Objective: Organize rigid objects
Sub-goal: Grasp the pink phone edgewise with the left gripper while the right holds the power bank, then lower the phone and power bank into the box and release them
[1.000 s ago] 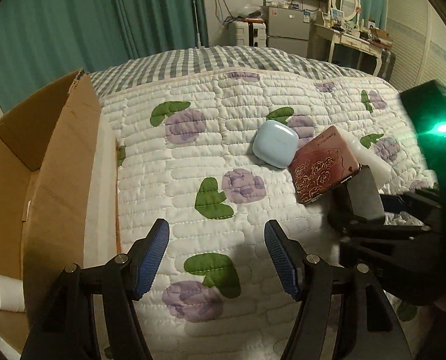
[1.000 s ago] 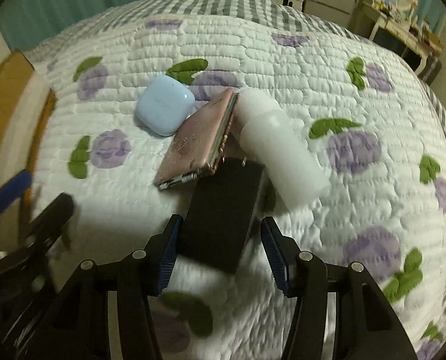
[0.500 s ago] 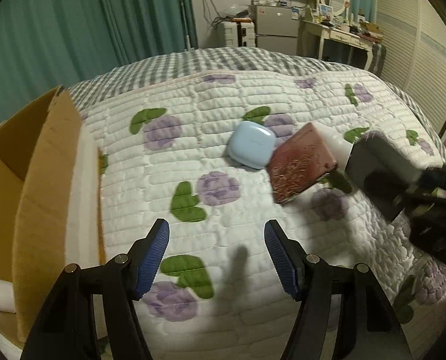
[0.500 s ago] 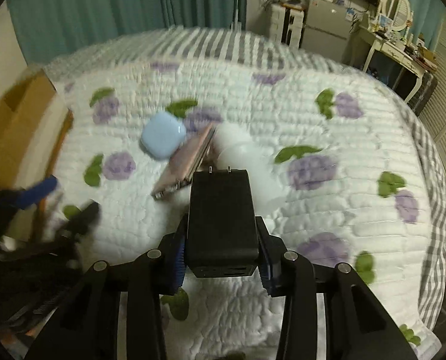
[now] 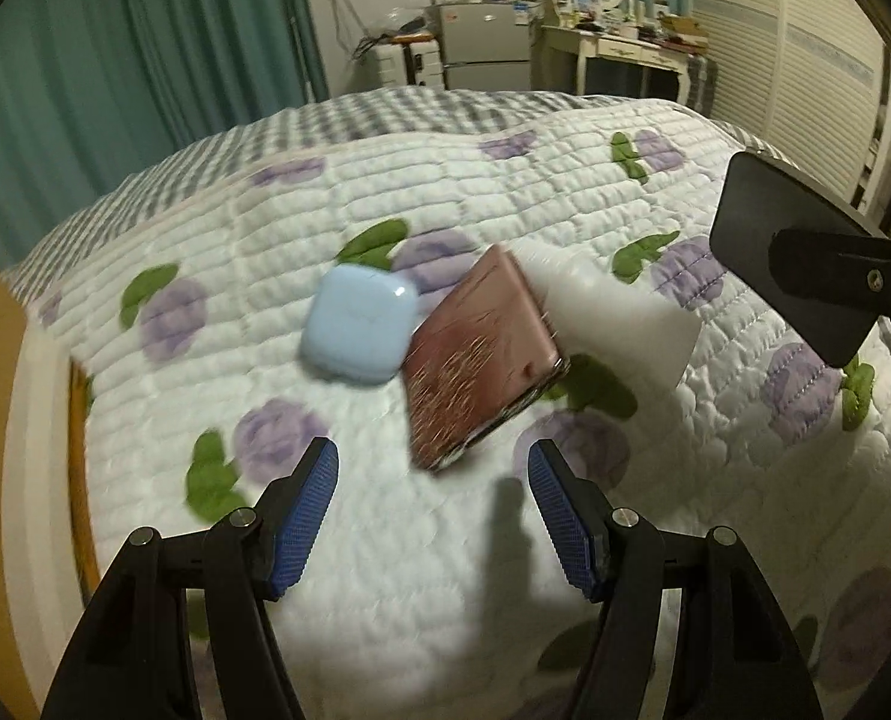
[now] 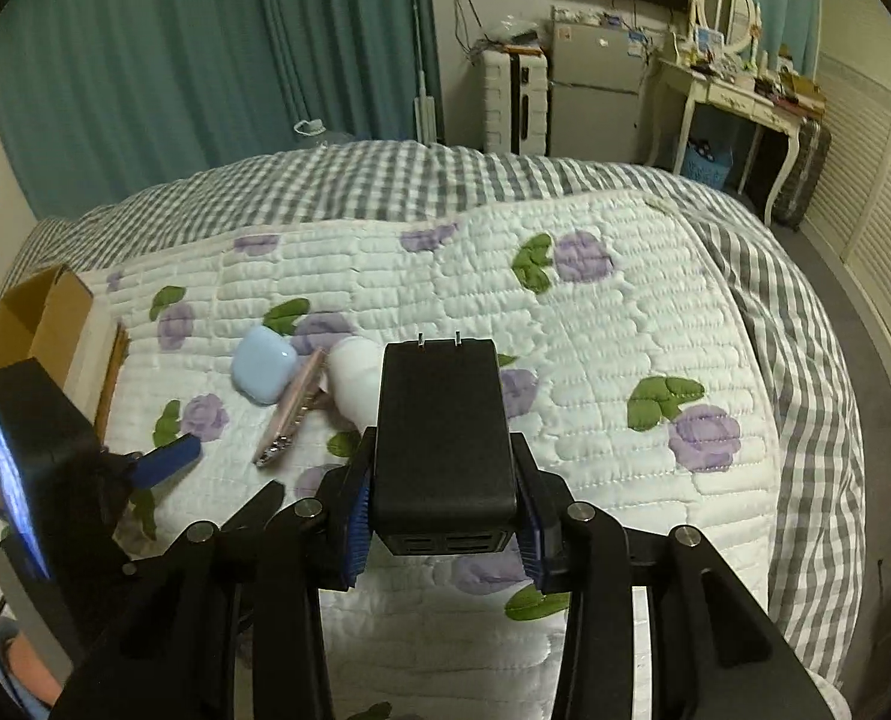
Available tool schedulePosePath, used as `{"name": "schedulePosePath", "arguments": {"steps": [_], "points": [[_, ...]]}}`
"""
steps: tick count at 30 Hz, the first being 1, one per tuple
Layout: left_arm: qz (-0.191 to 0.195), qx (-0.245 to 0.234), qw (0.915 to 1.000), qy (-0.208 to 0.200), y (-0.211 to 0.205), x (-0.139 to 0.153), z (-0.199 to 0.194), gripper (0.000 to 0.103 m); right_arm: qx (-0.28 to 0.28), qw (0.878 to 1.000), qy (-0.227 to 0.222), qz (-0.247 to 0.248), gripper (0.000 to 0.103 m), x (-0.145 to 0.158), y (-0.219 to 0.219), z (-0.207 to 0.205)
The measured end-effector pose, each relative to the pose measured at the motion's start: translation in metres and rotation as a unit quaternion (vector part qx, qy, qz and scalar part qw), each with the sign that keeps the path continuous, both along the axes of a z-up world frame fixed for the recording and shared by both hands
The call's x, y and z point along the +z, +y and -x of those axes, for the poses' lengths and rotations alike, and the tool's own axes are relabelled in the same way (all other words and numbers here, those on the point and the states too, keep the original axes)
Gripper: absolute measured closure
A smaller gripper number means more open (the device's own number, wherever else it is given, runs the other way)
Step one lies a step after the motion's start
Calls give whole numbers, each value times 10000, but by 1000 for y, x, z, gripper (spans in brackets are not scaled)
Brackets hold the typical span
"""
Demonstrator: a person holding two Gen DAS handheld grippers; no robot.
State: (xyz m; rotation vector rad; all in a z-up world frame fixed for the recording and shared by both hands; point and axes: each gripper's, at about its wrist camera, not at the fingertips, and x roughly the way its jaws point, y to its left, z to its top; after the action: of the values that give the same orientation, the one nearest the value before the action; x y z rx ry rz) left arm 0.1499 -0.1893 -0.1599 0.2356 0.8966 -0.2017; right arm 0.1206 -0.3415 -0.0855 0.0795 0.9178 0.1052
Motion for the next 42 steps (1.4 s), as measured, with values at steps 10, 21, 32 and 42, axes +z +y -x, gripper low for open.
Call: {"name": "schedulePosePath", "arguments": {"steps": [10,21,32,42], "points": [[-198,-281,9990,-271,-19,2,-7,79,17,9998,166,66,65,-10,-1,-7],[166,-211,9991,-324,18,44,15,93,31,9998,-114,143,65,9,14,13],[678,-157,9930,-949,78,146,56,93,202,9978,-604,161,65,74,64,61],[851,269,9855,-1446,169,205,87,93,700,9900,-1196,254,65,154,148,89]]}}
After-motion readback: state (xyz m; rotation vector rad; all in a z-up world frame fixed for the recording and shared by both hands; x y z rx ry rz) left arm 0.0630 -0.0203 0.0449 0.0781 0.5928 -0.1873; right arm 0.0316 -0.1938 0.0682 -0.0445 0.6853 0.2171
